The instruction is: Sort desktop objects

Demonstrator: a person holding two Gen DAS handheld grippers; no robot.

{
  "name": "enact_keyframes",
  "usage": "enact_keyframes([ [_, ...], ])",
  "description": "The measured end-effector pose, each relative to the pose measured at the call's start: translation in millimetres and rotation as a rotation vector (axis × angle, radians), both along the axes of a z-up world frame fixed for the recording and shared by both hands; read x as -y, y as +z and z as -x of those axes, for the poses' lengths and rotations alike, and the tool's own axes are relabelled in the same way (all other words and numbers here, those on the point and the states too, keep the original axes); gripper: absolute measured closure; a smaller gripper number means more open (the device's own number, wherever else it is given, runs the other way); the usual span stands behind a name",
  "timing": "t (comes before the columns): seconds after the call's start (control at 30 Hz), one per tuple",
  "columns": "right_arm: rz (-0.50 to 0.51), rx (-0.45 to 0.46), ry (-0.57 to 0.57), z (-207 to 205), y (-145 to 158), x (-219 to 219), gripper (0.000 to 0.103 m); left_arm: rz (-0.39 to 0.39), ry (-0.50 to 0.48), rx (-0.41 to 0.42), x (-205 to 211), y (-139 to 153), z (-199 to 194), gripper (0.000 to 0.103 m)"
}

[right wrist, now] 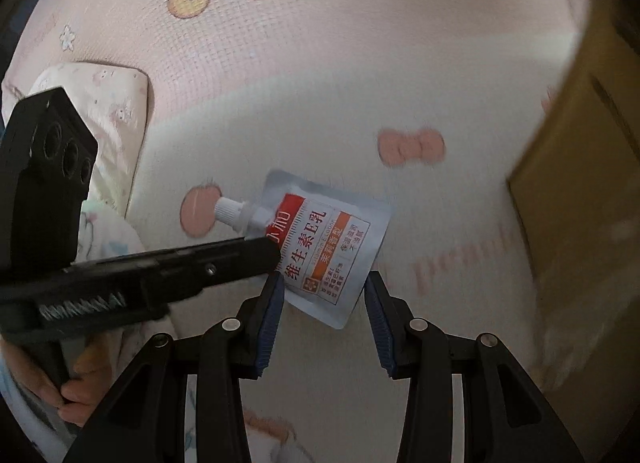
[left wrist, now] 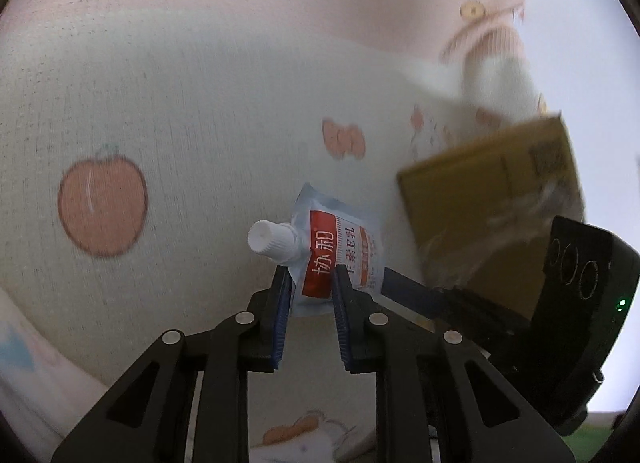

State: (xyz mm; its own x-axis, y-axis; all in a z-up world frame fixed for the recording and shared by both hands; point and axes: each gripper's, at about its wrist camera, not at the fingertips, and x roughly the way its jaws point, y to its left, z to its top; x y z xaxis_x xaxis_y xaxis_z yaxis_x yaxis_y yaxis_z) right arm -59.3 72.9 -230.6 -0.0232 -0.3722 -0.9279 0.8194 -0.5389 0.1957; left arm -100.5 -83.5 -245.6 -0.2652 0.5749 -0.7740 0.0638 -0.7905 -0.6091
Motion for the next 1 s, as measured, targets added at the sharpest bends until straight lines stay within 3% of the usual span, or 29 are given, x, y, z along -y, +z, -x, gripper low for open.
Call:
enact_keyframes([
  [0.3,0.007,0.105,-0.021,-5,-16,-23,0.064,0.073,-0.004,0.073,-2,-10,-5,0.077],
  [0.47,-0.02,0.053,0.012,-2,-1,-30,0.064,0.044,0.048,0.042,4,0,-10,0.061],
  [0.63,-0.038,-0.041,0.092,-6,11,-30,0.064,0.044,0.12,-0.032,9,16,-26,0.061],
  [0.67,-0.049,-0.057,0.107,-5,11,-29,0.064,0.053,0.127,-0.042,9,19,-30,0.069],
  [0.7,-0.066,-0.08,0.123,-4,9,-27,0.064,0.059,0.13,-0.047,8,20,-34,0.084],
  [0.73,-0.081,-0.107,0.135,-4,8,-26,0.064,0.065,0.133,-0.045,6,20,-36,0.089],
  [0.8,-0.123,-0.185,0.164,-3,5,-19,0.064,0.085,0.144,-0.032,3,18,-39,0.093],
  [0.87,-0.156,-0.249,0.195,-1,4,-16,0.071,0.116,0.136,-0.01,0,16,-40,0.094],
  [0.9,-0.173,-0.266,0.209,0,2,-12,0.075,0.128,0.127,0.005,-4,13,-37,0.094],
  [1.0,-0.196,-0.264,0.199,9,-3,-3,0.075,0.154,0.113,0.06,-9,4,-32,0.094],
])
